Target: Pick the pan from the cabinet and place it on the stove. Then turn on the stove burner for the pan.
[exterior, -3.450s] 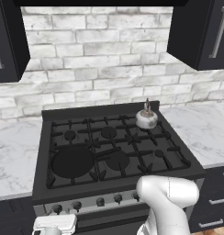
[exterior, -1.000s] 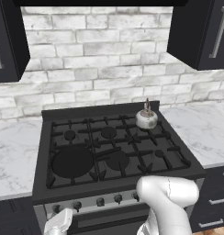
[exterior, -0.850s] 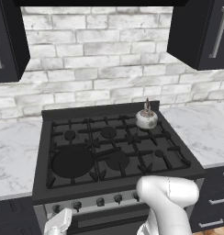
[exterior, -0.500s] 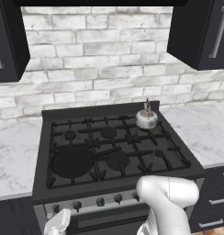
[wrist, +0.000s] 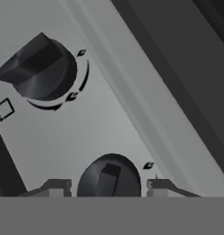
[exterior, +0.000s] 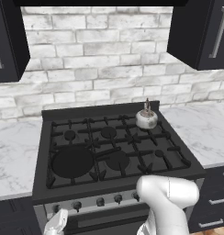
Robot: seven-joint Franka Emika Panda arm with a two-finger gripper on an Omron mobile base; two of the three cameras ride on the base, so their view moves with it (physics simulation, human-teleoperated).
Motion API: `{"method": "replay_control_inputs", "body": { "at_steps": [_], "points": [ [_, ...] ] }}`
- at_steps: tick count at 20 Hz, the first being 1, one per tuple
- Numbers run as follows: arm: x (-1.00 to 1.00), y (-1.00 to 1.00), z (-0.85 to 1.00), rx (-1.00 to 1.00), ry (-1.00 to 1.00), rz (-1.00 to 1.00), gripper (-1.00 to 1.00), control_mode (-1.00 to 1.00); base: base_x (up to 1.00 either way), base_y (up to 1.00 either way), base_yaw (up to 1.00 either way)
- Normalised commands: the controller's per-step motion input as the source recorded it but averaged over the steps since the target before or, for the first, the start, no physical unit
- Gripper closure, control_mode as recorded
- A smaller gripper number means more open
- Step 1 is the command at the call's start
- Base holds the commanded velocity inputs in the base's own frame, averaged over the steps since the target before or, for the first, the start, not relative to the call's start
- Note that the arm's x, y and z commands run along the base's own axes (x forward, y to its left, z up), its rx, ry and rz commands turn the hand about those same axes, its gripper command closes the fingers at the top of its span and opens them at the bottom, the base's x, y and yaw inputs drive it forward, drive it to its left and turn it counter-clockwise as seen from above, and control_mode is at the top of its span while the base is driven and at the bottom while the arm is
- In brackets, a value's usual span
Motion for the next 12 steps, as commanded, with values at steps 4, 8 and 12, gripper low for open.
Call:
{"method": "replay_control_inputs", "body": {
  "at_steps": [4, 8, 12],
  "points": [
    [-0.04, 0.29, 0.02, -0.19, 0.01, 0.00, -1.00, -1.00, 0.00, 0.00, 0.00],
    [-0.21, 0.30, 0.00, -0.17, 0.01, 0.00, -1.00, -1.00, 0.00, 0.00, 0.00],
    [-0.29, 0.39, 0.00, -0.15, 0.04, 0.02, -1.00, -1.00, 0.00, 0.00, 0.00]
  ]
}}
